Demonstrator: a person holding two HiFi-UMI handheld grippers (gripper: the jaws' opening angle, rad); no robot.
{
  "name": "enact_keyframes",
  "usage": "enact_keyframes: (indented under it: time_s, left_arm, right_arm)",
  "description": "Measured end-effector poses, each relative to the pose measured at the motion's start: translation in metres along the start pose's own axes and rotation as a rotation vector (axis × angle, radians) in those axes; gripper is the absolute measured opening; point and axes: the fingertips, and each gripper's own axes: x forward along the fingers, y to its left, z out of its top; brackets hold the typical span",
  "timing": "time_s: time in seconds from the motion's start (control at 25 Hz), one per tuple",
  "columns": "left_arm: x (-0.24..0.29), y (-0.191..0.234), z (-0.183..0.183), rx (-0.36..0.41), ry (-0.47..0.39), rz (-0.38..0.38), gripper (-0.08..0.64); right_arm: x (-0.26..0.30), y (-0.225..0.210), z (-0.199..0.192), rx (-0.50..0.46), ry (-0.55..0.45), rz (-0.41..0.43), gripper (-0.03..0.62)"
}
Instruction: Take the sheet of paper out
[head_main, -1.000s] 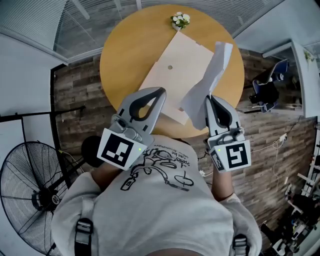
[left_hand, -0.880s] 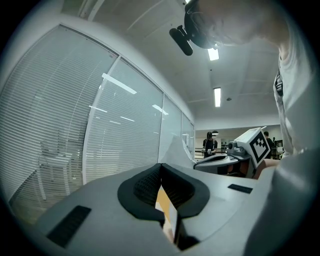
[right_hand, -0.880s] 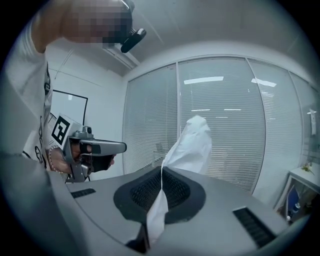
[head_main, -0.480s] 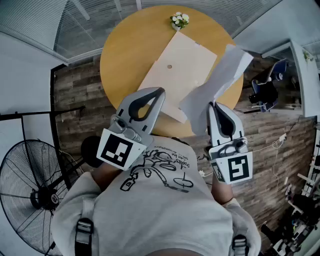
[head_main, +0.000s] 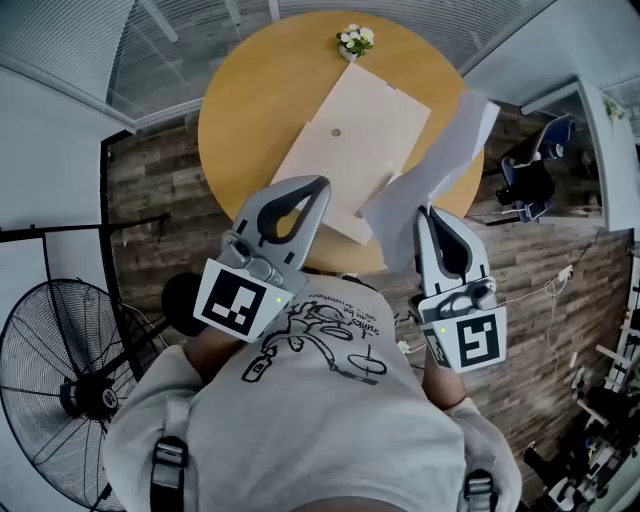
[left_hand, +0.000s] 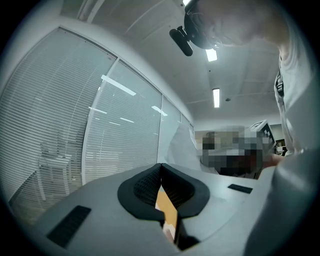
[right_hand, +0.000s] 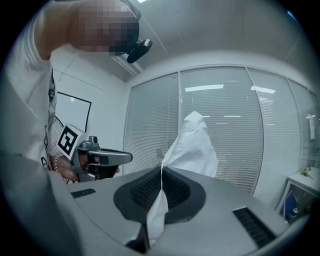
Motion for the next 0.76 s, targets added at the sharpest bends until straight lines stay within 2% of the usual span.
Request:
enact_keyframes:
  time_s: [0.76]
  left_arm:
    - [0.0031, 0.0048, 0.0009, -0.005, 0.000, 0.012, 0.021]
  right_arm:
    - [0.0068, -0.0036, 0.0022, -0.007, 0.007, 0.012, 0.011]
